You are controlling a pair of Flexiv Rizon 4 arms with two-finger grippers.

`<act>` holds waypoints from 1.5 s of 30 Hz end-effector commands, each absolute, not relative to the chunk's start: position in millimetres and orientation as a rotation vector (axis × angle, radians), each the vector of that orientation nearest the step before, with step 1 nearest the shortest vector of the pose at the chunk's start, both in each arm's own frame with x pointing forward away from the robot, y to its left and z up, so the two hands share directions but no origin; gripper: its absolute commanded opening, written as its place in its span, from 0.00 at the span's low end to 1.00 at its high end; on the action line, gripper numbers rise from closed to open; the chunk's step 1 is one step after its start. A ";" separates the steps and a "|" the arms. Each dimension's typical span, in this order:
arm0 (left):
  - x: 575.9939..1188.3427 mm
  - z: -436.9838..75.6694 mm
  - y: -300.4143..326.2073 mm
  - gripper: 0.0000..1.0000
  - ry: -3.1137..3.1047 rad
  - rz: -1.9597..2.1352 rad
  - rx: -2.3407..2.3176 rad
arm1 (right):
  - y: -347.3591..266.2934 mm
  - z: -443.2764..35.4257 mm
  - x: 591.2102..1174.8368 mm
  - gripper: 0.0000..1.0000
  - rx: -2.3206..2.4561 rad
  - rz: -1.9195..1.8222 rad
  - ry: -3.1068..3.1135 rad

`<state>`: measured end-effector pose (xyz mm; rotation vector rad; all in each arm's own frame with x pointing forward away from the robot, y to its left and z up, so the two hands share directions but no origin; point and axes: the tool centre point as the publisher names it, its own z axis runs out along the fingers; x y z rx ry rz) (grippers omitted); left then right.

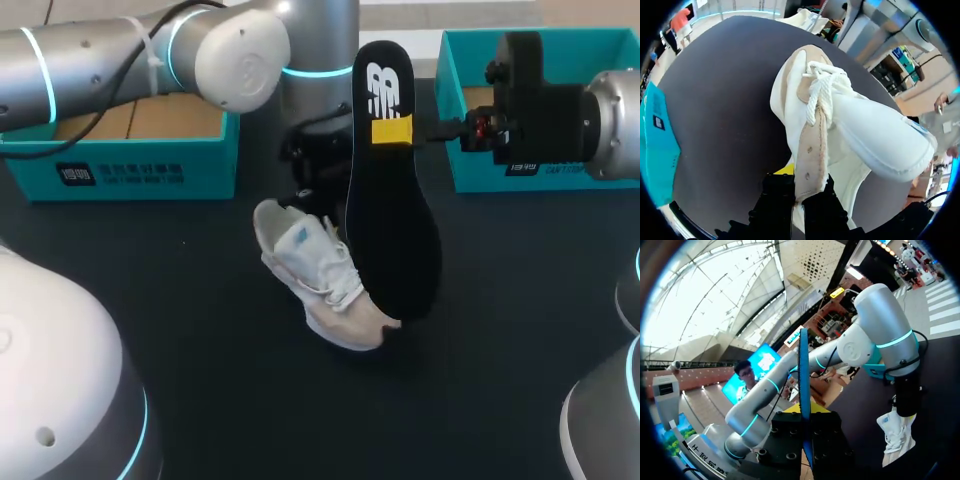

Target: Take the shoe out of the shoebox, open the shoe tongue, remove and reinsert the insole, then place the shoe into the shoebox

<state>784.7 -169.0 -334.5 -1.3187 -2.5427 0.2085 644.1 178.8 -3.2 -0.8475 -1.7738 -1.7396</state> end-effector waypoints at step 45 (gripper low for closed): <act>771.3 -375.5 -225.1 0.00 -2.014 -0.144 -1.838 | 181.2 -3.4 645.4 0.00 -0.849 -1.737 -1.775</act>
